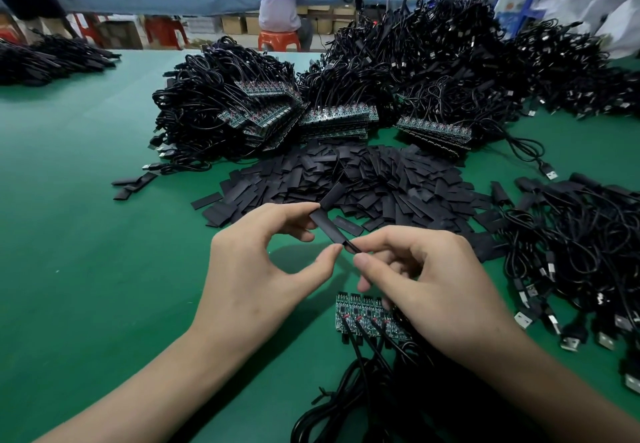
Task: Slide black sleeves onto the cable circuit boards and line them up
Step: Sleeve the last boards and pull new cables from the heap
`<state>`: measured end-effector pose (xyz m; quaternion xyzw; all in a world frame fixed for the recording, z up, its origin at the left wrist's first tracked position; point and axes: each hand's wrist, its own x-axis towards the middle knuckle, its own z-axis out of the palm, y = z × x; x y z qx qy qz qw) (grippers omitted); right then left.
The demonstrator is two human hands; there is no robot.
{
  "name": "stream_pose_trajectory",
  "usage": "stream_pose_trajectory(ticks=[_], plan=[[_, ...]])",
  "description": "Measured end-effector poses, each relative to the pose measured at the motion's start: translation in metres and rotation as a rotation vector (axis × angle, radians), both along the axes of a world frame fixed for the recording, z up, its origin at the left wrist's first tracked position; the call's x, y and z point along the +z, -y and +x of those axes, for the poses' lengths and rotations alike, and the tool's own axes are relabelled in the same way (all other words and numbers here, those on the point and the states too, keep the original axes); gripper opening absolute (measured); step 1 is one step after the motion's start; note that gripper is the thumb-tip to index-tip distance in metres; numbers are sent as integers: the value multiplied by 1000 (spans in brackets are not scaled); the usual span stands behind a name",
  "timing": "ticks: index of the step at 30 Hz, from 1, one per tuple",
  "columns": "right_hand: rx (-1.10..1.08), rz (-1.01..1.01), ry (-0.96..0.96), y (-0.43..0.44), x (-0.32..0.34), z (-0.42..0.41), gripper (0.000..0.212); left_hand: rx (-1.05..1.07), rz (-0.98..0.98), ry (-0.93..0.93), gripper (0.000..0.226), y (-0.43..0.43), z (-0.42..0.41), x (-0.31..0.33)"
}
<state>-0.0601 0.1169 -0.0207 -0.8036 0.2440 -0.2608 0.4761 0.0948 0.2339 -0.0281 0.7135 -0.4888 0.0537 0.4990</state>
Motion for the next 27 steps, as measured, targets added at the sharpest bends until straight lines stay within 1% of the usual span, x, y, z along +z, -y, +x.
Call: stream_pose_trajectory(ticks=[7, 10, 12, 13, 14, 16, 17, 19, 20, 22, 23, 24, 26, 27], plan=[[9, 58, 8, 0, -2, 1, 12, -1, 13, 15, 44, 0, 2, 0], [-8, 43, 15, 4, 0, -3, 11, -61, 37, -5, 51, 1, 3, -2], [-79, 11, 43, 15, 5, -7, 10, -113, 123, -31, 63, 1, 6, -3], [-143, -1, 70, 25, 9, -10, 10, -140, 196, 0, 66, 0, 7, -4], [-224, -24, 96, 36, 13, -16, 9, -164, 284, 65, 65, -1, 10, -5], [-414, -158, 87, 64, 22, -29, 9, -207, 455, 199, 62, -3, 14, -7], [-506, -238, 50, 77, 26, -37, 8, -228, 510, 241, 62, -4, 15, -8], [-656, -340, -71, 101, 31, -51, 11, -267, 544, 275, 60, -4, 16, -8], [-715, -372, -168, 109, 32, -56, 17, -285, 538, 278, 57, -4, 16, -9], [-807, -510, -429, 113, 33, -59, 39, -324, 516, 254, 51, -4, 16, -10], [-808, -603, -519, 110, 32, -58, 50, -347, 503, 215, 48, -3, 15, -10], [-775, -684, -553, 103, 32, -54, 56, -368, 491, 156, 45, -3, 15, -10], [-637, -767, -554, 85, 27, -42, 52, -401, 460, -3, 38, -3, 12, -10], [-558, -774, -595, 80, 23, -37, 49, -418, 442, -88, 34, -3, 11, -10]])
